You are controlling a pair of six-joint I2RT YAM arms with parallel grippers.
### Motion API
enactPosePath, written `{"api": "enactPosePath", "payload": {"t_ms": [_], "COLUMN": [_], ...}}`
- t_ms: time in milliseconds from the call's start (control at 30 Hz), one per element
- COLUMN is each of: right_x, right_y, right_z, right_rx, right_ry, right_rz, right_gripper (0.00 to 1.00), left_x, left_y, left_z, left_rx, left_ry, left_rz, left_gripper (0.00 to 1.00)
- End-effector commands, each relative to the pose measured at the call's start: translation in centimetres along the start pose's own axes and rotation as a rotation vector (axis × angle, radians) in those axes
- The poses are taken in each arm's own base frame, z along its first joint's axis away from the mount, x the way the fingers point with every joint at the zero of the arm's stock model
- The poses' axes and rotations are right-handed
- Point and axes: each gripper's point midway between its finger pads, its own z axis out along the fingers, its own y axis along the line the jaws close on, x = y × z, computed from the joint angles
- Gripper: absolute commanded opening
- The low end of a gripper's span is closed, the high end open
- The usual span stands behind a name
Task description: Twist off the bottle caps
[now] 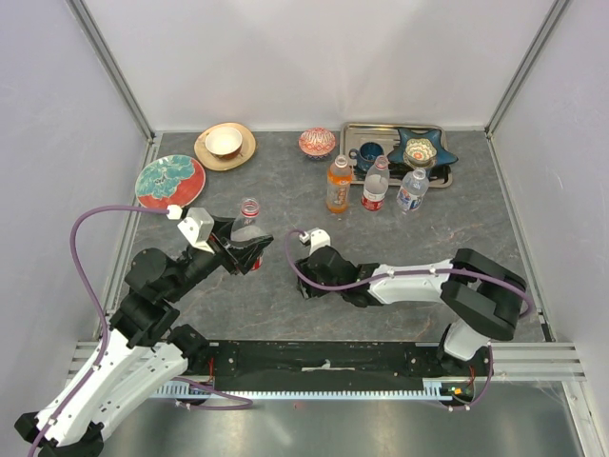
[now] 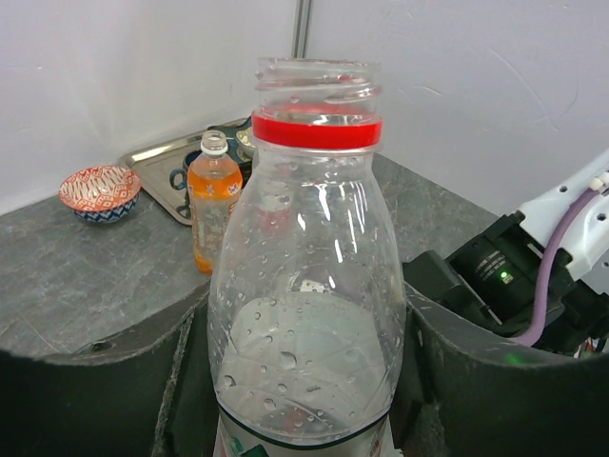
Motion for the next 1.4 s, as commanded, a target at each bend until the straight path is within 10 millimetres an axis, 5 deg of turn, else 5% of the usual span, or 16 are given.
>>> {"api": "enactPosePath", "payload": {"t_ms": [0, 133, 200, 267, 300, 367, 633, 800, 1033, 1233, 1367], "right_x": [-4.3, -9.4, -14.3, -16.2, -18.8, -19.9, -25.6, -26.5, -25.3, -24.9, -24.8], "right_y": [1.5, 2.5, 2.6, 1.4, 1.0, 0.4, 8.2, 9.1, 10.4, 10.4, 10.4], "right_z": [-2.1, -6.2, -10.1, -13.0, -15.0, -17.2, -26.3, -27.5, -24.6, -24.1, -24.2], "right_rx": [-0.005, -0.01, 0.025, 0.101, 0.144, 0.178, -0.295, -0.344, -0.368, -0.371, -0.375], "right_ry": [-0.109, -0.231, -0.357, -0.386, -0.451, -0.467, -0.633, -0.665, -0.58, -0.569, -0.573], "right_rz": [0.023, 0.059, 0.098, 0.09, 0.109, 0.079, 0.033, 0.032, 0.013, 0.015, 0.015], "right_gripper": [0.63, 0.66, 0.68, 0.71, 0.71, 0.72, 0.9, 0.92, 0.88, 0.76, 0.59], "left_x": [-0.9, -1.4, -1.6, -2.0, -2.1, -2.0, 1.7, 1.8, 1.3, 1.3, 1.3], "left_y": [0.1, 0.2, 0.3, 0.3, 0.2, 0.0, -6.0, -7.0, -7.4, -7.2, -7.1], "left_z": [0.0, -0.1, -0.1, 0.1, 0.2, 0.8, 3.0, 3.4, 3.4, 3.3, 3.4], "left_rx": [-0.002, -0.012, -0.018, -0.015, -0.012, 0.011, 0.399, 0.472, 0.486, 0.474, 0.465], "left_ry": [-0.033, -0.047, -0.052, -0.06, -0.059, -0.047, 0.161, 0.178, 0.169, 0.166, 0.16], "left_rz": [0.033, 0.036, 0.04, 0.043, 0.045, 0.042, -0.075, -0.111, -0.108, -0.105, -0.099], "left_gripper": [0.55, 0.55, 0.56, 0.56, 0.56, 0.57, 0.57, 0.57, 0.57, 0.57, 0.57]}}
